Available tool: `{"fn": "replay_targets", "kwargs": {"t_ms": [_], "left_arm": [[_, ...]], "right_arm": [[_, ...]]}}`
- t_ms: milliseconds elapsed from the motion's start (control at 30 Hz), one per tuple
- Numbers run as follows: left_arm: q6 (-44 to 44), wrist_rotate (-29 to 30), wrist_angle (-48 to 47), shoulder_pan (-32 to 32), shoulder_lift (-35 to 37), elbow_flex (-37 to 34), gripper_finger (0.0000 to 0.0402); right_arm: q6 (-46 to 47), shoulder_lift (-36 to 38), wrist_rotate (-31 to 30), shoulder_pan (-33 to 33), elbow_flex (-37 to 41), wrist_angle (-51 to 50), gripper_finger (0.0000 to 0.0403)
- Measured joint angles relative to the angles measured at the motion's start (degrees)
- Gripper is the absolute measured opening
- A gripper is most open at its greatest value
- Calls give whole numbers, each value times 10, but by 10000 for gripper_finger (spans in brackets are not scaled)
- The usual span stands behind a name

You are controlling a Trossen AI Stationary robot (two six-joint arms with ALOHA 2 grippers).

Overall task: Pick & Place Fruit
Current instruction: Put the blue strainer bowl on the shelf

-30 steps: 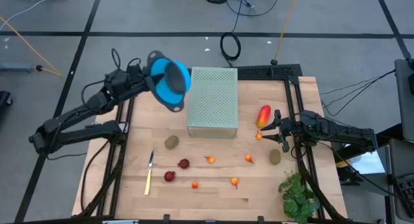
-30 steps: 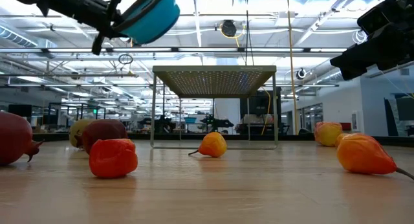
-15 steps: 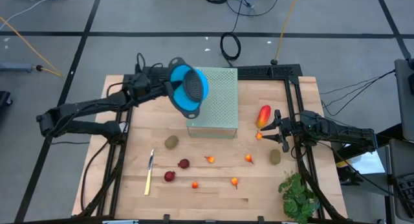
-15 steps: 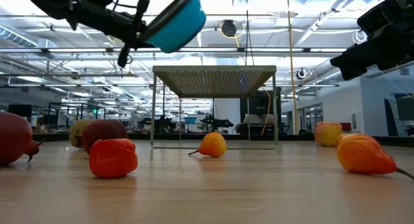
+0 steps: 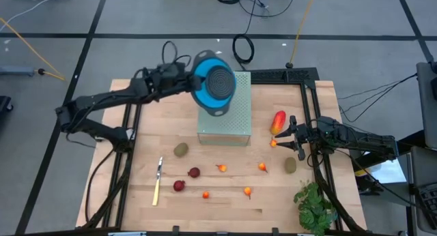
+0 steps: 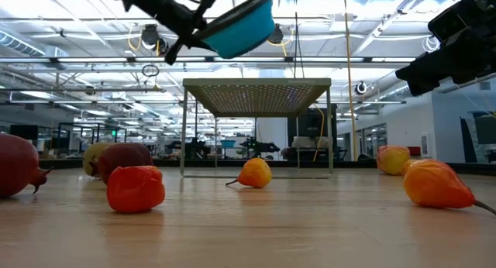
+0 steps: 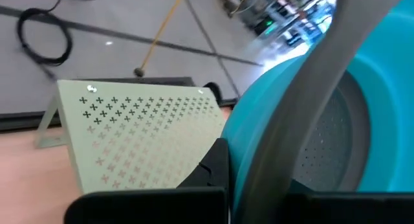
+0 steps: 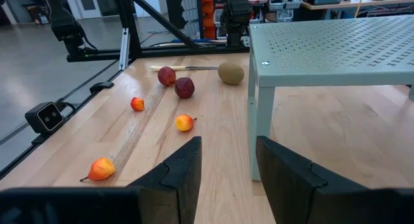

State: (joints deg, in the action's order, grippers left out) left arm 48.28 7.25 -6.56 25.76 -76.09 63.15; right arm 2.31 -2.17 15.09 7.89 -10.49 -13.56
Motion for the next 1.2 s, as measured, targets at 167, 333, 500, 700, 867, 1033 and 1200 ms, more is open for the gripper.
{"fn": "replay_targets", "kwargs": {"t_ms": [167,333,500,700,867,1033,1200], "left_arm": [[12,14,-80,0,-60,103,0],[34,15,-131,0,-113,186,0],[61,15,-184,1,-156,250,0],[92,7,-212,9,-187,295,0],[115,5,-211,13,-192,304,0],[138,8,-212,13,-192,304,0],[166,18,-229,13,-192,304,0]], "right_arm": [[0,0,0,0,0,0,139],[0,0,0,0,0,0,139],[0,0,0,0,0,0,139],[0,0,0,0,0,0,139],[0,0,0,0,0,0,139],[0,0,0,0,0,0,139],[0,0,0,0,0,0,139]]}}
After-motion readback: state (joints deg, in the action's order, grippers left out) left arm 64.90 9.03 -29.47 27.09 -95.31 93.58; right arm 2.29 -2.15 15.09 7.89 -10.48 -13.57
